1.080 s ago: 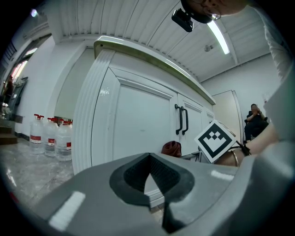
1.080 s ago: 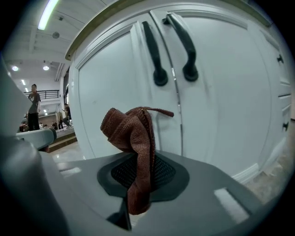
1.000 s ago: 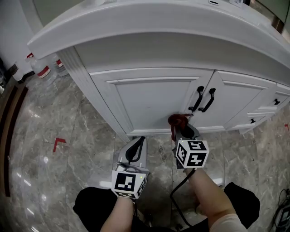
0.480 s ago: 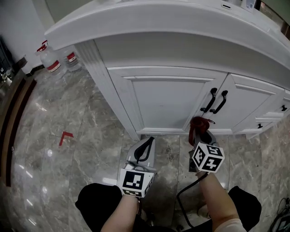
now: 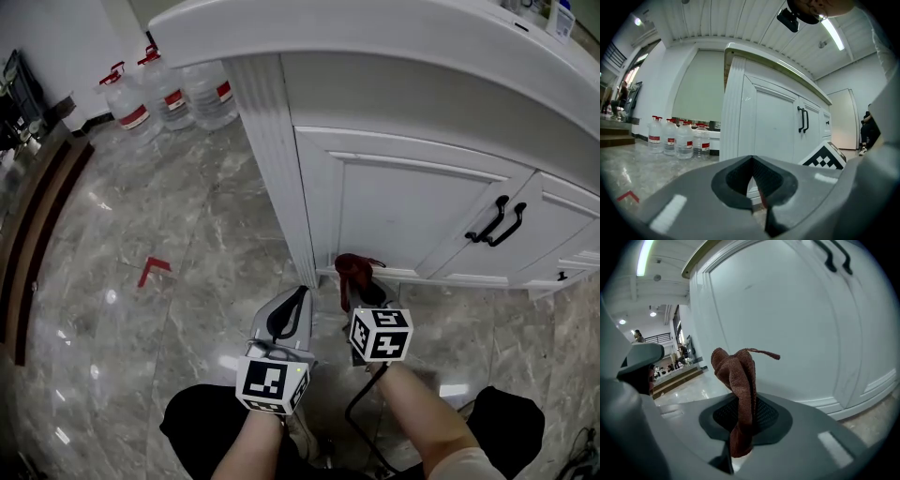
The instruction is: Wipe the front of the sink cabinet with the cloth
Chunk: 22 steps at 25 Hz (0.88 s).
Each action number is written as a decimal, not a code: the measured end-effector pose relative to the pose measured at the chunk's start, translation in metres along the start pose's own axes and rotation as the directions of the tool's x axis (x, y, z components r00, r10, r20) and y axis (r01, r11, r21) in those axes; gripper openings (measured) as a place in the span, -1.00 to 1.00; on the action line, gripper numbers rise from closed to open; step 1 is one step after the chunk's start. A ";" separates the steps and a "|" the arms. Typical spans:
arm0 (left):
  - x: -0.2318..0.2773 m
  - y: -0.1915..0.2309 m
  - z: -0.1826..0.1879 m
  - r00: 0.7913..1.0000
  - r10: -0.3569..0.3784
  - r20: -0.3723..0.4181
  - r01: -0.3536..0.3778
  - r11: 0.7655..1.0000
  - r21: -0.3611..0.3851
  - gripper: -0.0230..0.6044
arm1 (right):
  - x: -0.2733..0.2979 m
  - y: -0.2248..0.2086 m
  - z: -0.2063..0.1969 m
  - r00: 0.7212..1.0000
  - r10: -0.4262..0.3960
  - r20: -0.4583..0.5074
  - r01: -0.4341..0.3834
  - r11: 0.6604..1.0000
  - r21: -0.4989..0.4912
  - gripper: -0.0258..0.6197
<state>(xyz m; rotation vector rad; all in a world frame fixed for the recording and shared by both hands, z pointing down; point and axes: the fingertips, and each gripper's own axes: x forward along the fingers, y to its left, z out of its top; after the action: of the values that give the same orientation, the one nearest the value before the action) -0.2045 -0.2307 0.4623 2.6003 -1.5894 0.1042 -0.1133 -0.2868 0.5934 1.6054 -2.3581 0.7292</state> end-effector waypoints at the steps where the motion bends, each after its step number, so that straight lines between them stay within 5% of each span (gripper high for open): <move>1: -0.004 0.006 -0.001 1.000 0.009 -0.002 -0.009 1.000 -0.003 -0.93 | 0.008 0.009 -0.004 1.000 0.014 -0.010 -0.014 1.000 -0.010 -0.67; 10: -0.021 0.039 -0.001 0.998 0.057 0.004 -0.057 0.998 -0.038 -0.93 | 0.060 0.046 -0.034 0.997 0.046 -0.064 -0.045 0.999 0.012 -0.66; 22: -0.002 0.020 -0.004 1.000 0.007 -0.003 -0.007 1.000 -0.019 -0.93 | 0.049 -0.010 -0.026 0.999 -0.019 -0.047 0.021 0.998 0.054 -0.66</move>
<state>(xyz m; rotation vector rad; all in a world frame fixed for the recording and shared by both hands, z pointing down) -0.2233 -0.2376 0.4672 2.5794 -1.5914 0.0927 -0.1262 -0.3168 0.6389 1.6131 -2.3052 0.8246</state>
